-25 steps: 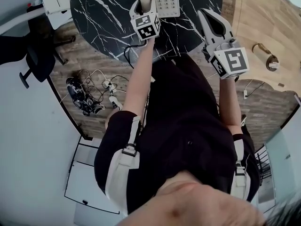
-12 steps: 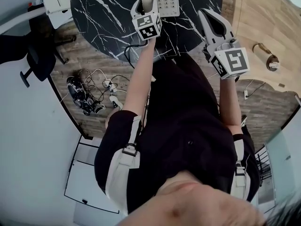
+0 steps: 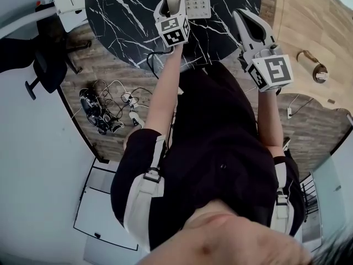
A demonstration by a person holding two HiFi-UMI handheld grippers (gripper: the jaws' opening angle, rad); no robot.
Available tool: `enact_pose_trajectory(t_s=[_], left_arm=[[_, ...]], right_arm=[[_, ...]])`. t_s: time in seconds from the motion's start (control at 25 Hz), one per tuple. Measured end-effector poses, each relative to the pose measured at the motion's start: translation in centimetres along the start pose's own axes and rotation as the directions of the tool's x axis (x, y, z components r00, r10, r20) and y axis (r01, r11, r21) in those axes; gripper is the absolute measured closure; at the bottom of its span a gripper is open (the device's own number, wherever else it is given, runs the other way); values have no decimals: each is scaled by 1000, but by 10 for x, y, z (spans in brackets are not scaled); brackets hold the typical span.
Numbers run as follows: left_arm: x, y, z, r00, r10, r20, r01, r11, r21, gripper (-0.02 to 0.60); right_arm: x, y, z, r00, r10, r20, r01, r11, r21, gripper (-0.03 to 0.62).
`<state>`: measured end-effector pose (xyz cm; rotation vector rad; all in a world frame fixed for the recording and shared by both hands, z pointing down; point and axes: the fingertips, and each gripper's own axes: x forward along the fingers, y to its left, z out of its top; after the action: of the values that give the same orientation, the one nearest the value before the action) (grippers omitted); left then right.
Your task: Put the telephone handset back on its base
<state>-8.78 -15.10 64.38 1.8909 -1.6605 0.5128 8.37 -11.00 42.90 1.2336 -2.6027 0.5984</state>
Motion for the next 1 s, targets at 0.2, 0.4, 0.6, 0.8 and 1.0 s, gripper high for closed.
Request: enact_pose_trajectory(t_s=[0.2,0.4,0.6,0.8,1.0], left_arm=[[-13,-3,14,1000,-2,31,2,1000,16,341],[-32,-8,28,998,6,69,-8,1000,31,348],[-56,-14,42,995,12,103,-18,999,51,360],[-80,-25,57,990,12,143,-25,995,94,376],[-107,-37,69,984,8,180,-28,994,110,405]], right_arm=[[-4,3,5,1000,6,13,-6,1000,7,565],[-13,6,10,999,24,38,-24,1000,3,565],[-22,7,17,997,40,66,-40,999,2,565],[-31,9,26,993,56,100,-55,998,-13,565],[-38,11,33,989,76,125,-74,997,-24,565]])
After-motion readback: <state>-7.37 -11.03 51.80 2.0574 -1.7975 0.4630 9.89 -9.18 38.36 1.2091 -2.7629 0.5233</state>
